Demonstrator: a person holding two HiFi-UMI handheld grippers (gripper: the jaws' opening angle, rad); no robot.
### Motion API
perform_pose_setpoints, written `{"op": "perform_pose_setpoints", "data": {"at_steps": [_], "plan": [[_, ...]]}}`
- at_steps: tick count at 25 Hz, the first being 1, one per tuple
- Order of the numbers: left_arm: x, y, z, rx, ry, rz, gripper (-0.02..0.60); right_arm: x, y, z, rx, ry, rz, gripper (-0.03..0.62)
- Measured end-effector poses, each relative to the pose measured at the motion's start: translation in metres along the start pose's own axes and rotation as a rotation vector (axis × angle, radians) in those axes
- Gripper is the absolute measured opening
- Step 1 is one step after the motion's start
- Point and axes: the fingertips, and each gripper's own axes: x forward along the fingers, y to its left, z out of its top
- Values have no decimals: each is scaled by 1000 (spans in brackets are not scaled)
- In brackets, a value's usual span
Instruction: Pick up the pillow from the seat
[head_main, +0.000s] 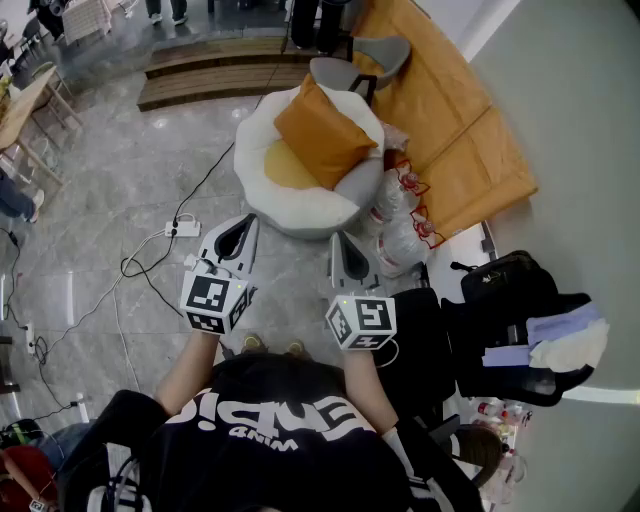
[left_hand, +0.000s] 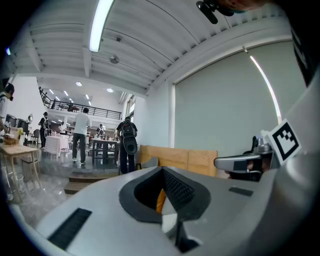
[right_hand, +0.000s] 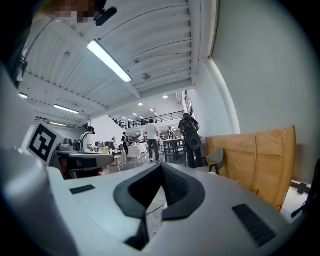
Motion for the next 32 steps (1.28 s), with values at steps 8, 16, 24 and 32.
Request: {"op": "perform_pose_setpoints", "data": {"at_steps": [8, 16, 24, 32], "plan": [[2, -1, 0, 13, 0, -31, 8, 2, 8, -3, -11, 3, -6, 21], [-7, 14, -9, 21, 9, -59, 8, -6, 20, -8, 29, -41, -14, 21], [-5, 29, -16, 1, 11, -77, 8, -6, 12, -17, 30, -14, -63, 21], [18, 43, -16, 2, 6, -83, 8, 18, 0, -17, 23, -16, -84, 21]]}}
